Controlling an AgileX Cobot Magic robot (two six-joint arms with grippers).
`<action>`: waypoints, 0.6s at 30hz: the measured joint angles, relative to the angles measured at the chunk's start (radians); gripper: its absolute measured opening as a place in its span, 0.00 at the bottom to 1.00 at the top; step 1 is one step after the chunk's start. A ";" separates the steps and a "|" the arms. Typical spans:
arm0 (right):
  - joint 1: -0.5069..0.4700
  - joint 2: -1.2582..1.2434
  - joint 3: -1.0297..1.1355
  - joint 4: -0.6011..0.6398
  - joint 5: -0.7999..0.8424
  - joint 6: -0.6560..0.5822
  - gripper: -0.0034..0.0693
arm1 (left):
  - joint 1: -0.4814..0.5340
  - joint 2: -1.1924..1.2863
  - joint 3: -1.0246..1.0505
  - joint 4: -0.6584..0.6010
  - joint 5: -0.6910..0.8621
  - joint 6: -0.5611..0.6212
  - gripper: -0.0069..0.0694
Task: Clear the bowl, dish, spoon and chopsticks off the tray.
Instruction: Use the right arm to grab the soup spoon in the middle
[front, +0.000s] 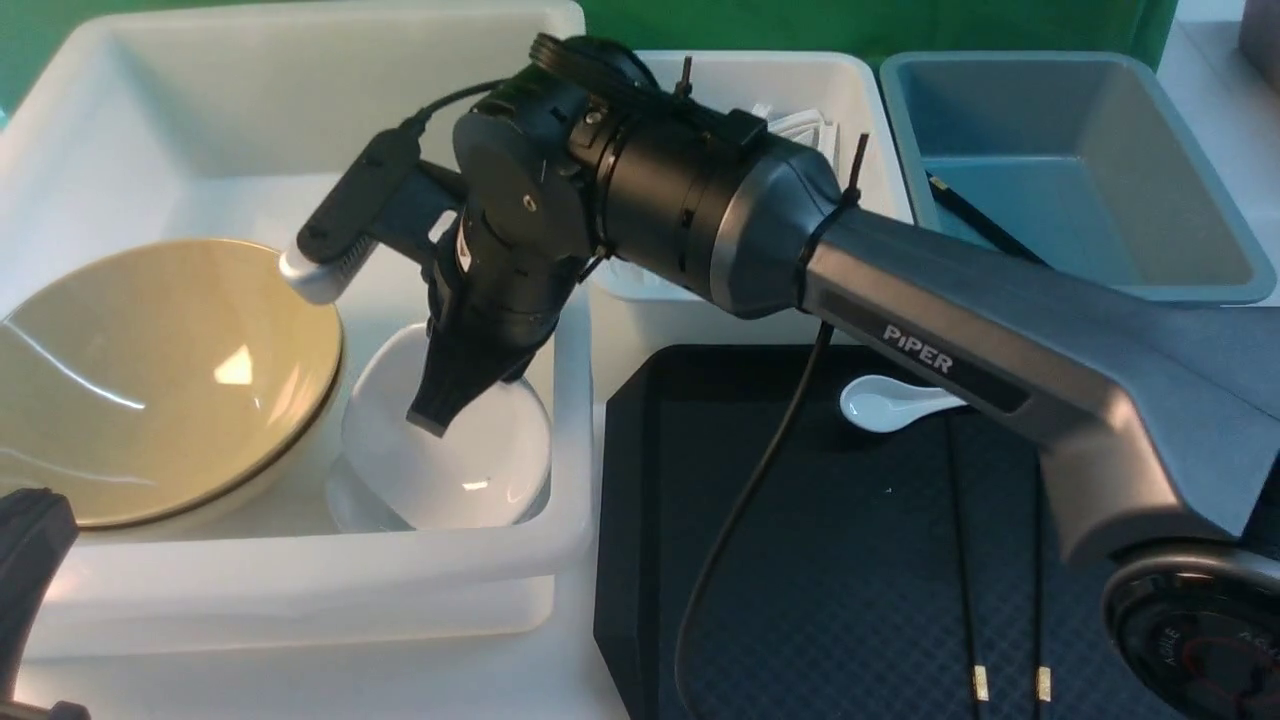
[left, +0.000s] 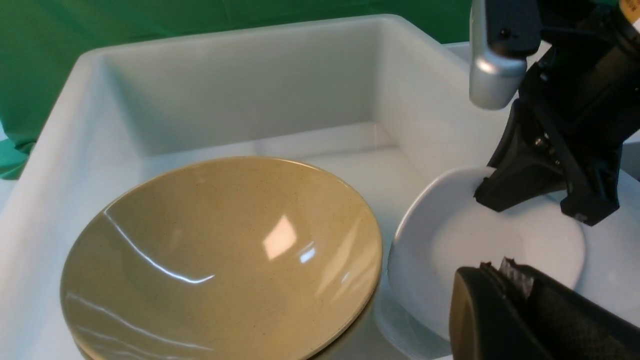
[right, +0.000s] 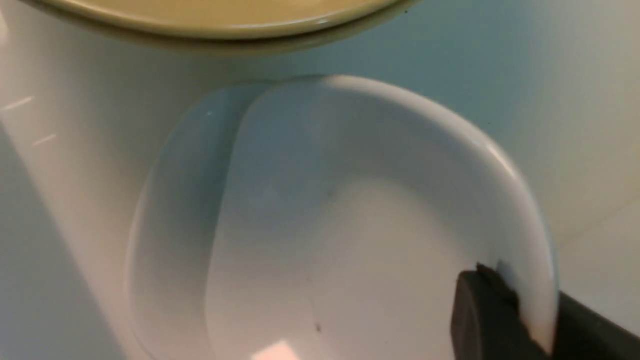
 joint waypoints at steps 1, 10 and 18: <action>0.000 0.001 0.000 0.000 0.000 0.000 0.14 | 0.000 0.000 0.000 0.000 0.000 0.000 0.08; 0.000 0.015 -0.031 0.032 0.020 0.059 0.56 | 0.000 0.000 0.000 0.000 0.000 0.000 0.08; -0.016 -0.114 -0.147 -0.044 0.187 0.060 0.70 | 0.000 0.000 0.000 0.000 0.001 0.000 0.08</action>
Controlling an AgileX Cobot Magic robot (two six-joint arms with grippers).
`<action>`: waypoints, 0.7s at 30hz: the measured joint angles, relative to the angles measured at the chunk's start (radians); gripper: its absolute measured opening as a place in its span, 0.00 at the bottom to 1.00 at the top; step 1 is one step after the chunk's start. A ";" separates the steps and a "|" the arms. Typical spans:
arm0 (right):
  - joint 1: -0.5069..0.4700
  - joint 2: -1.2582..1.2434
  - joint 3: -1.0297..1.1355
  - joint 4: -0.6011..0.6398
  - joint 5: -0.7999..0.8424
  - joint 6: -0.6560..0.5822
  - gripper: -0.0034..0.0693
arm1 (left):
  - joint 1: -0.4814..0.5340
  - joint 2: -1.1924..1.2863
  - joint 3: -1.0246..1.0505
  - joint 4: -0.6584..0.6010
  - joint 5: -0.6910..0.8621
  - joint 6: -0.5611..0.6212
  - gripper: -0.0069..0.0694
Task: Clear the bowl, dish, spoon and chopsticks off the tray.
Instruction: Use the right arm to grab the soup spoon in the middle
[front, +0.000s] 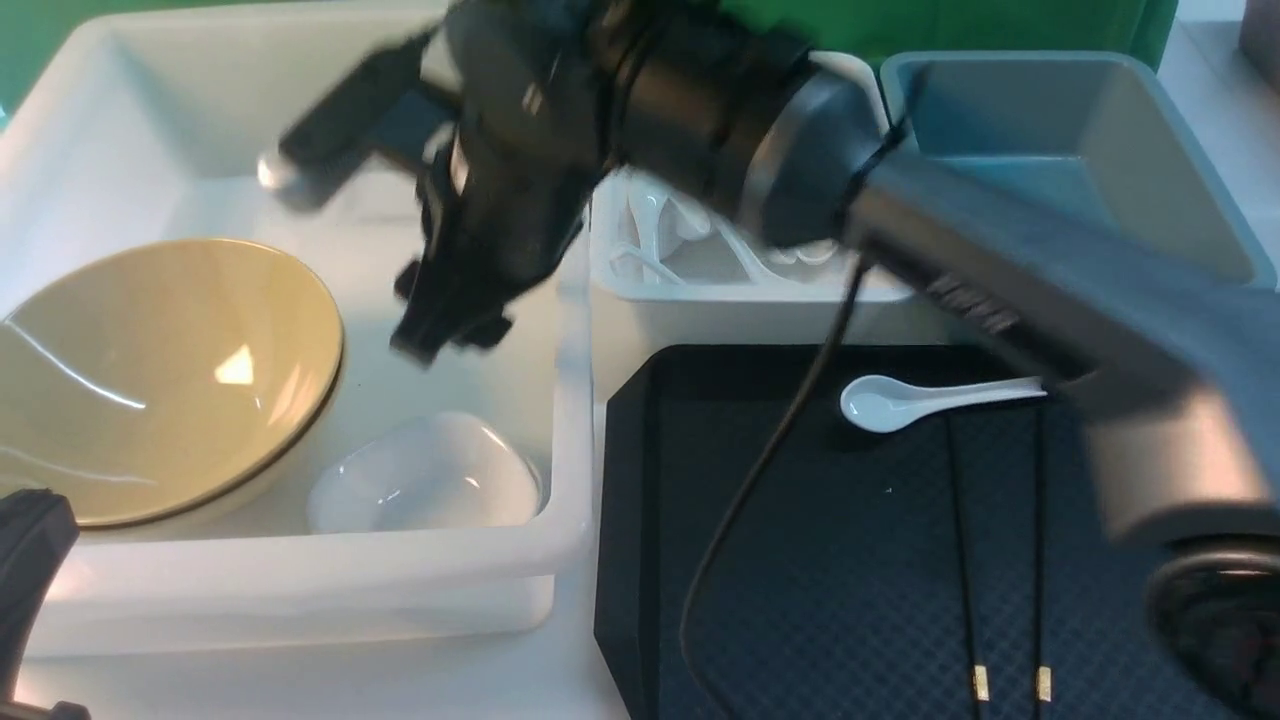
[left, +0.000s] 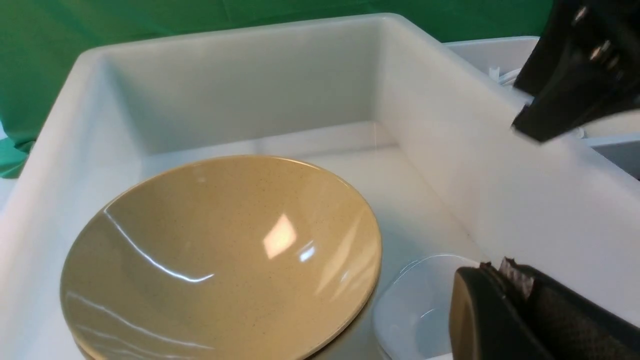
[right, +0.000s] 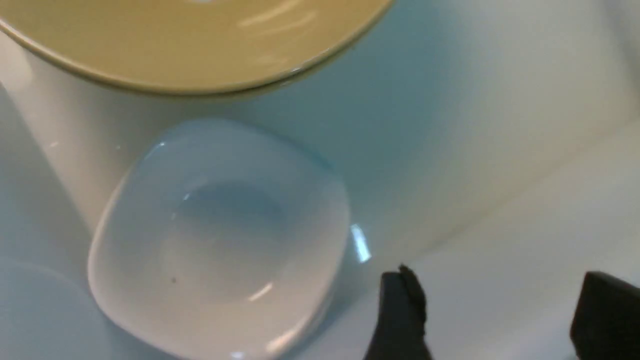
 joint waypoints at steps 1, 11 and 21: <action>-0.005 -0.018 0.003 -0.006 0.005 0.000 0.70 | 0.000 0.000 0.000 0.000 0.000 0.000 0.08; -0.398 -0.400 0.473 -0.045 0.022 0.021 0.70 | 0.000 0.000 0.000 -0.003 0.001 0.000 0.08; -0.566 -0.375 1.036 0.366 -0.412 -0.185 0.70 | 0.000 0.000 0.001 -0.004 -0.021 0.000 0.08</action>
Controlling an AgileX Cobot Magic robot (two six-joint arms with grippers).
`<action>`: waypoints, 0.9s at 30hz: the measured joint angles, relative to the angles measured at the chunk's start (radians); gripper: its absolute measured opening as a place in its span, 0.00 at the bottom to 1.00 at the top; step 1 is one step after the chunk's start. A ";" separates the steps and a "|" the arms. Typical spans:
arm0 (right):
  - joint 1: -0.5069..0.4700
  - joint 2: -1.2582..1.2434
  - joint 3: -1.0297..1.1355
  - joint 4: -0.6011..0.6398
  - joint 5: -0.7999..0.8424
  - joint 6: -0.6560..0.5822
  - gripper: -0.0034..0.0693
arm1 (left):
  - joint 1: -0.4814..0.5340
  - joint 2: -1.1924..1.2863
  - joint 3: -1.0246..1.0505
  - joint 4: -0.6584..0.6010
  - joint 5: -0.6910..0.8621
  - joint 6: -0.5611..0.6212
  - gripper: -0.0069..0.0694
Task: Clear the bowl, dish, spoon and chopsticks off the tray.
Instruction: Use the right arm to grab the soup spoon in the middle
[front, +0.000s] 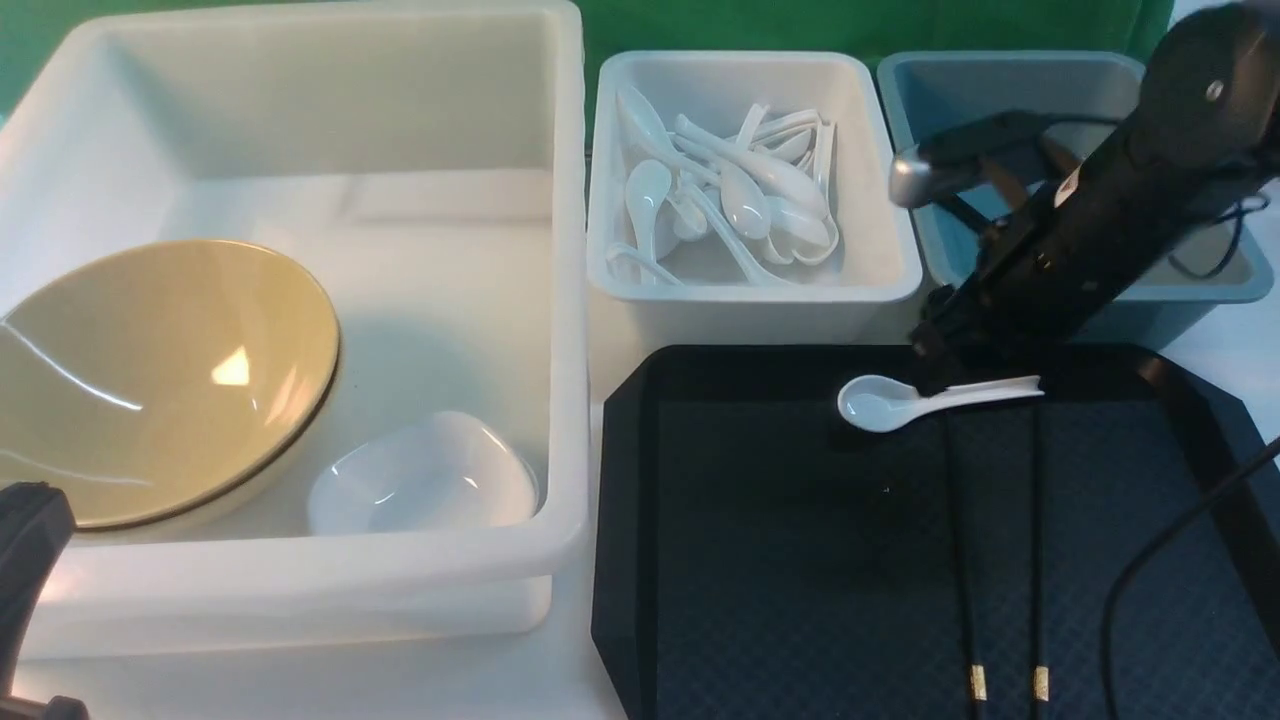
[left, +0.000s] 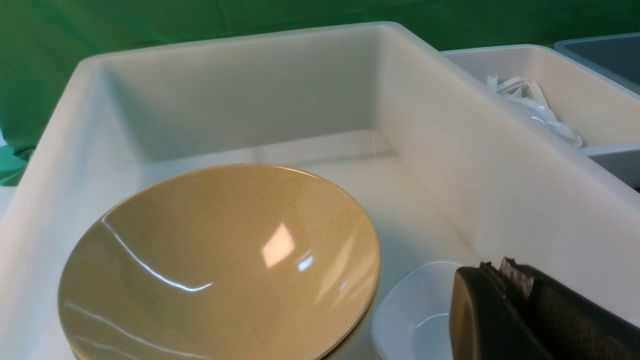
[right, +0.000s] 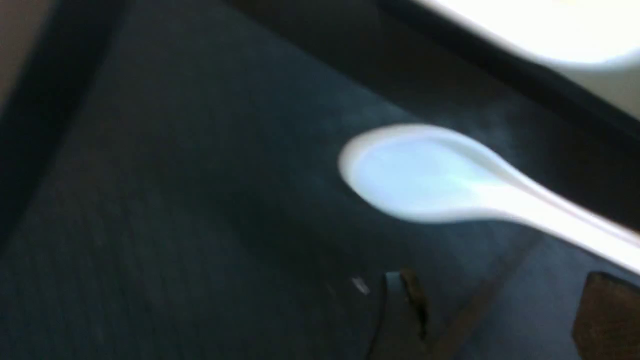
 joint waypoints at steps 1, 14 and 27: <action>0.019 0.019 0.013 0.021 -0.044 -0.021 0.70 | 0.000 0.000 0.005 0.000 -0.017 0.000 0.08; 0.122 0.184 0.023 0.027 -0.321 -0.083 0.64 | 0.000 0.000 0.060 0.000 -0.125 0.000 0.08; 0.122 0.159 0.024 0.001 -0.249 -0.061 0.09 | 0.000 0.000 0.060 0.000 -0.130 0.000 0.08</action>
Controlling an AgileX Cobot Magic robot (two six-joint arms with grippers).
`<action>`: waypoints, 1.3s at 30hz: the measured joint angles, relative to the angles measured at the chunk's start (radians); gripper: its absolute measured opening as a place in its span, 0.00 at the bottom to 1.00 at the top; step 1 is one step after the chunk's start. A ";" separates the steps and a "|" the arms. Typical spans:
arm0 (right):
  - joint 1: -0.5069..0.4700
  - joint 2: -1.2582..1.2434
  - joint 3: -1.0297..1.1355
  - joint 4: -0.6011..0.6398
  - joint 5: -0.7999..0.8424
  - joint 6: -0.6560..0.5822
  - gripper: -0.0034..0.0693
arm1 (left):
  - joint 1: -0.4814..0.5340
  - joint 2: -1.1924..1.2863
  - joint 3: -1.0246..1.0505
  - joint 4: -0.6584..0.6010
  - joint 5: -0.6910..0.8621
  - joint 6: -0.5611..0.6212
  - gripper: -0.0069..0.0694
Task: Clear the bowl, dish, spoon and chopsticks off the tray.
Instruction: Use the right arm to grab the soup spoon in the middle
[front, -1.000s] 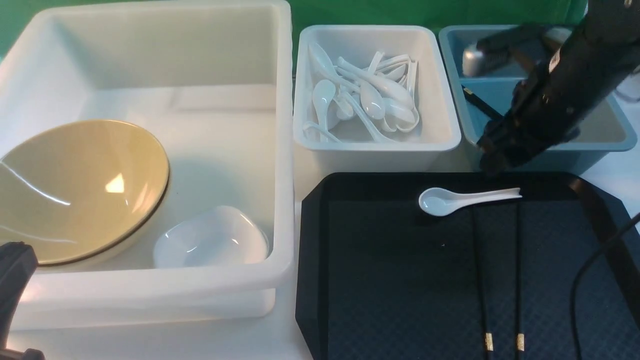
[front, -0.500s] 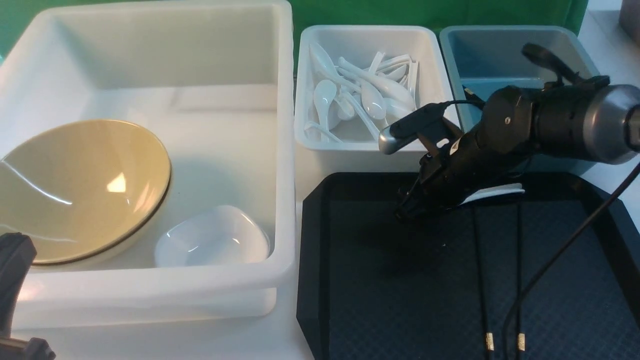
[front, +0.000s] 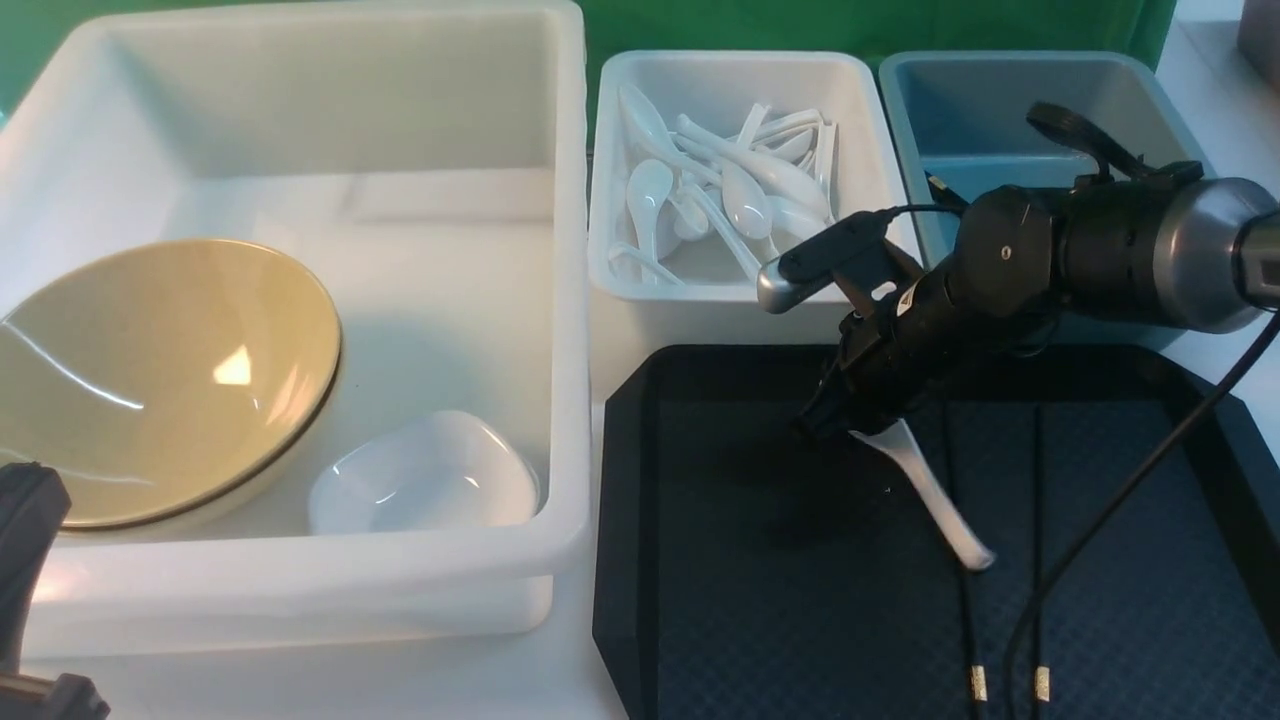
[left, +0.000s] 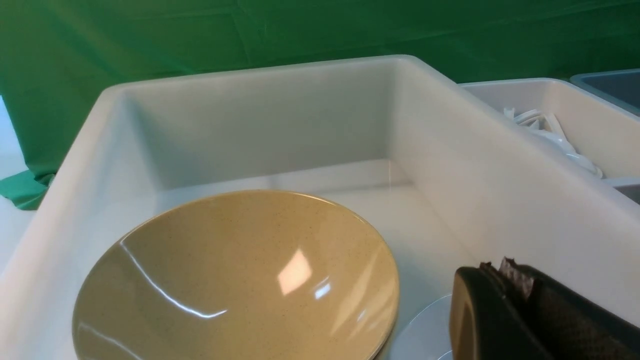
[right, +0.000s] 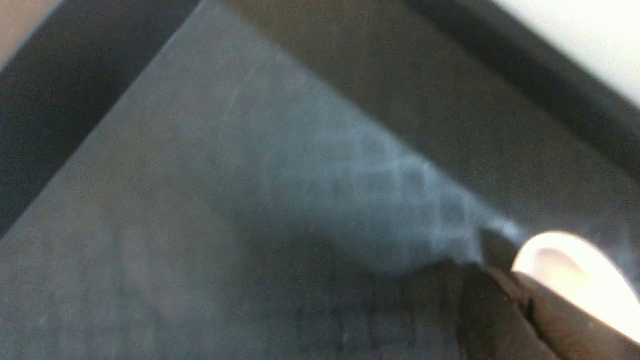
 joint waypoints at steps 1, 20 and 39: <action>0.000 -0.006 0.000 0.000 0.009 0.000 0.09 | 0.000 0.000 0.000 0.000 0.000 0.000 0.08; -0.139 -0.086 0.000 -0.015 0.324 0.182 0.52 | 0.000 0.000 0.000 0.000 0.000 0.000 0.08; -0.038 0.013 -0.010 -0.028 0.277 0.178 0.26 | 0.000 0.000 0.000 0.000 -0.001 0.000 0.08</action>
